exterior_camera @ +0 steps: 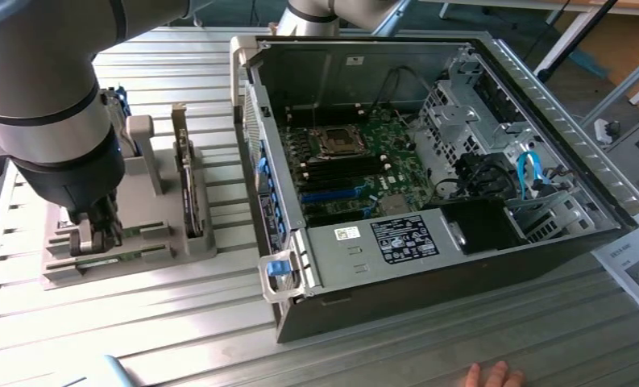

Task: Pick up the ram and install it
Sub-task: 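Pick up the ram and move it above insertion slot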

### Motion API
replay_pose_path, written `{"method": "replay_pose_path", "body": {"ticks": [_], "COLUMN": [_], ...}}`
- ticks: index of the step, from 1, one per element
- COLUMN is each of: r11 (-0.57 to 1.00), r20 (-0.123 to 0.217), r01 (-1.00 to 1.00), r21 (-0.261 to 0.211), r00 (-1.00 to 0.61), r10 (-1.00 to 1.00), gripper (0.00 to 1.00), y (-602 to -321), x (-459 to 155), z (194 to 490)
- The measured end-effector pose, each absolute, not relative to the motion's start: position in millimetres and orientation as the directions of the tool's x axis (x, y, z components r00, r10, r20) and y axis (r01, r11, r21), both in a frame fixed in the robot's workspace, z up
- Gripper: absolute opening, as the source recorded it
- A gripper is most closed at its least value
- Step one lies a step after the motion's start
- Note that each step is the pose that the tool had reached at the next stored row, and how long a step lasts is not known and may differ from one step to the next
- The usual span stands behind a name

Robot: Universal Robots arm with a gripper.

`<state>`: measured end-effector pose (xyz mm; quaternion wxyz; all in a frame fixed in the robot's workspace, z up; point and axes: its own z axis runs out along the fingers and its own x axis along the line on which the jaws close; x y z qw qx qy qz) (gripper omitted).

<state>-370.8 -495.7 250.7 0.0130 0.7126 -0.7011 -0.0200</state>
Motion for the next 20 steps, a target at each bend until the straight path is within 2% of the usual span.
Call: {"method": "replay_pose_path", "body": {"ticks": [7,20], "r11": [-0.016,-0.016], "r20": [-0.010,-0.010], "r01": [-0.999,-0.999], "r21": [0.047,0.047], "r00": [0.016,0.016], "r10": [-1.000,-1.000], "gripper": [0.25,0.25], "y": [-499,-502], "x": [-371,-371], "z": [236,227]}}
